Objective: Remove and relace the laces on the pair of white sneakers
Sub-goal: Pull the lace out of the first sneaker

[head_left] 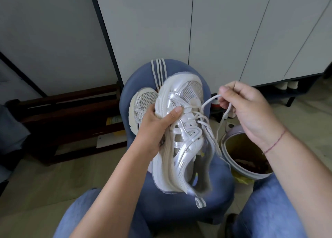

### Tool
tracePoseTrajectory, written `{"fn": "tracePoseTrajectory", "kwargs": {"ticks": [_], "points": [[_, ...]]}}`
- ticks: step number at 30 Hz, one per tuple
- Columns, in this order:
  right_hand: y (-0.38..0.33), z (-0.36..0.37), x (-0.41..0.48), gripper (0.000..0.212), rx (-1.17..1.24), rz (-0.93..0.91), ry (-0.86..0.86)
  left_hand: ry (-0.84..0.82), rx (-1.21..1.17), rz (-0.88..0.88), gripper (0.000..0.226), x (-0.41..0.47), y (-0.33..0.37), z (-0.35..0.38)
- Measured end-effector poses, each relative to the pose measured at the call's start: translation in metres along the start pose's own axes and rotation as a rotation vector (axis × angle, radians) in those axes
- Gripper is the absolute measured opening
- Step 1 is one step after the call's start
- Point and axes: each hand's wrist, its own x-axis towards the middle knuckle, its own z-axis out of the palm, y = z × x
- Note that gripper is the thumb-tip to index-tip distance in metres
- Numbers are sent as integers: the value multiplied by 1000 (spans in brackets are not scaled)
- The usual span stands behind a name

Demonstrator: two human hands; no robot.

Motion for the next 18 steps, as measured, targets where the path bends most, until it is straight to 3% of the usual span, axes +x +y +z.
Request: {"fn": "tracePoseTrajectory", "kwargs": {"ticks": [4,9,18], "points": [[1,2,-3,10,-98,4,-20,-26,-43,36,60,1,4,-3],[1,11,-8,24,-43,9,-146,-29,-114,57,63,2,2,-2],[6,20,-9,5,-72,17,-159,-22,-192,72,60,3,1,-3]]}}
